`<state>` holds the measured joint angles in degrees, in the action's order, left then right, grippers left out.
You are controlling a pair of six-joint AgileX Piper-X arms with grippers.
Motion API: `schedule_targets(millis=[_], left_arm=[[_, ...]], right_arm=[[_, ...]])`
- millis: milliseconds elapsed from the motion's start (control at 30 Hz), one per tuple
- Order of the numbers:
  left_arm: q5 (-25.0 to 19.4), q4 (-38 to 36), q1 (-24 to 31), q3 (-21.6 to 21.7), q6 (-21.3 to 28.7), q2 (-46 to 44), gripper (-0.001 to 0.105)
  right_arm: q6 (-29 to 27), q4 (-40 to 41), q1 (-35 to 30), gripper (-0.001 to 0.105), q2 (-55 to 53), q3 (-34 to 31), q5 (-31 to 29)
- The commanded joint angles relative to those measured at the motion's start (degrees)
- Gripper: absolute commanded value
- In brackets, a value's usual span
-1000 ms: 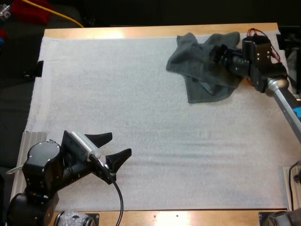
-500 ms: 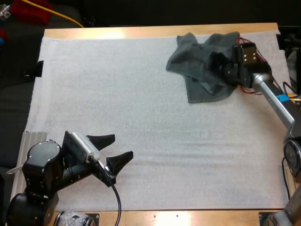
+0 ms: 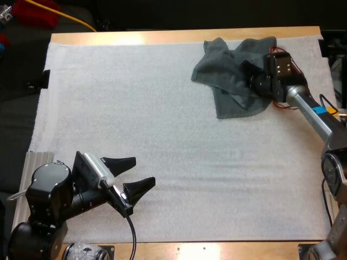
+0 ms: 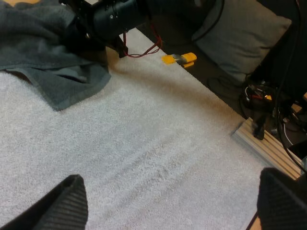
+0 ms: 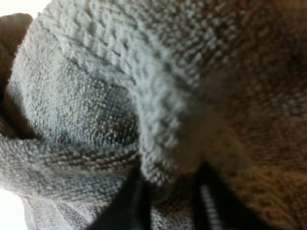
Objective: Pick towel from pile, fold and stack
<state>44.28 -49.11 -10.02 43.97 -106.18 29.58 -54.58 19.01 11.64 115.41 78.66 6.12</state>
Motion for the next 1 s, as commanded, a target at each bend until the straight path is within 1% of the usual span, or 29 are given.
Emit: schedule_targets(millis=[0,33,167,267,367,433,533,667,867,967], left_arm=[[0.5,0.4,-0.3,0.6,-0.4,0.0,0.071],[0.5,0.4,-0.3,0.6,-0.4,0.0,0.071],[0.5,0.6,-0.3,0.6,-0.3,0.0,0.071],[0.1,0.6,-0.3,0.6,-0.3,0.0,0.071],[0.1,0.6,-0.3,0.6,-0.3,0.0,0.071],[0.1,0.6,-0.3,0.6,-0.3,0.0,0.071],[0.1,0.6,-0.3,0.6,-0.3,0.0,0.071],[0.1,0.6,-0.3,0.6,-0.3,0.0,0.071],[0.1,0.6,-0.3,0.6,-0.3,0.0,0.071],[0.1,0.6,-0.3,0.6,-0.3,0.0,0.071]], right_arm=[[0.0,-0.4,-0.1,0.002,-0.2,0.5,0.2],[-0.1,-0.4,-0.1,0.000,-0.2,0.5,0.5],[-1.5,-0.2,-0.1,0.001,-0.9,0.5,1.9],[-5.2,0.0,0.3,0.001,-2.5,0.5,1.8],[-10.7,0.1,1.1,0.001,-5.5,0.5,1.7],[-14.8,0.1,1.8,0.001,-8.2,0.5,0.8],[-18.8,0.1,2.8,0.001,-12.2,0.5,-1.8],[-21.8,0.1,3.5,0.001,-16.8,0.5,-2.4],[-23.8,0.1,3.5,0.001,-23.9,0.5,-2.1],[-24.0,0.7,3.5,0.001,-27.6,0.5,-0.9]])
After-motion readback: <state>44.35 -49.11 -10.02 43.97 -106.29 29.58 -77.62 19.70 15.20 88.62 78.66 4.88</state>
